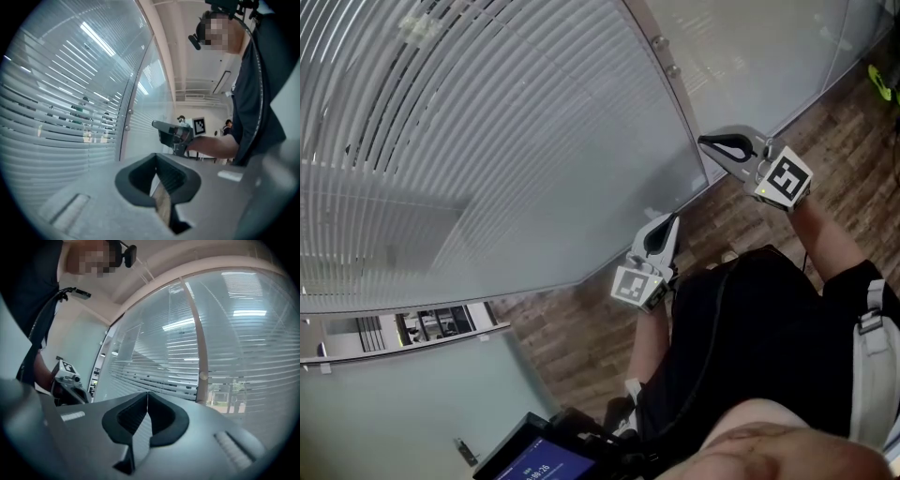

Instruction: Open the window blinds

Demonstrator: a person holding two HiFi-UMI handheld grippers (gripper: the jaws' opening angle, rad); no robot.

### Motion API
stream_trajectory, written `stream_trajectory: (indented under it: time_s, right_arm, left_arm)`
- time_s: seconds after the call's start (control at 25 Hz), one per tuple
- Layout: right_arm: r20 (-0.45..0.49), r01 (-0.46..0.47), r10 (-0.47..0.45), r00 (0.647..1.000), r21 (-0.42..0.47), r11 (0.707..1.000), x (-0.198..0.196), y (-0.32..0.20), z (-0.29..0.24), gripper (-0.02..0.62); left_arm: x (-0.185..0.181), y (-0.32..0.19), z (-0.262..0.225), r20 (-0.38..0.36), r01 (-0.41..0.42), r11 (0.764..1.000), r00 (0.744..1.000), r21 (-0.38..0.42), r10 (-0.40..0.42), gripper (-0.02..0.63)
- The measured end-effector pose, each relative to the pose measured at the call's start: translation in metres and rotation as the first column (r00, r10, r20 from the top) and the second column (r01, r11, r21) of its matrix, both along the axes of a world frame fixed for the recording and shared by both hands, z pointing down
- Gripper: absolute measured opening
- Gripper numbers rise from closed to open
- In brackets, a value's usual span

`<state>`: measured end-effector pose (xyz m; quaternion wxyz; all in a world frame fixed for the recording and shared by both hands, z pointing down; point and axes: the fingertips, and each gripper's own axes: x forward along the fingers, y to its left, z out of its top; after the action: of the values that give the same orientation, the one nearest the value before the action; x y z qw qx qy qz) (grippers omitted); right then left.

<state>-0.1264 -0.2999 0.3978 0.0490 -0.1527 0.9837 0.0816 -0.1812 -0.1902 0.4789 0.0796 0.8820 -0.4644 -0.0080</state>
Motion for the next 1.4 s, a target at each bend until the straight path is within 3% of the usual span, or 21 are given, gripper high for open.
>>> stream_trajectory:
  time_s: [0.56,0.96,1.4]
  right_arm:
    - [-0.072,0.145,-0.157,0.985,-0.151,0.978,0.005,0.060,0.079,0.006]
    - [-0.122,0.201,-0.212,0.970,-0.100,0.975,-0.007,0.077,0.085,0.005]
    - [-0.172,0.176,-0.187,0.967,-0.078,0.981,-0.009,0.082,0.092,0.005]
  left_arm:
    - [-0.016,0.009,0.002,0.005,0.012,1.000,1.000,0.002,-0.012,0.002]
    - [-0.012,0.005,-0.009,0.012,-0.016,1.000,1.000,0.014,0.015,0.002]
    - [-0.015,0.004,0.003,0.030,-0.061,0.998,0.998,0.022,0.061,0.002]
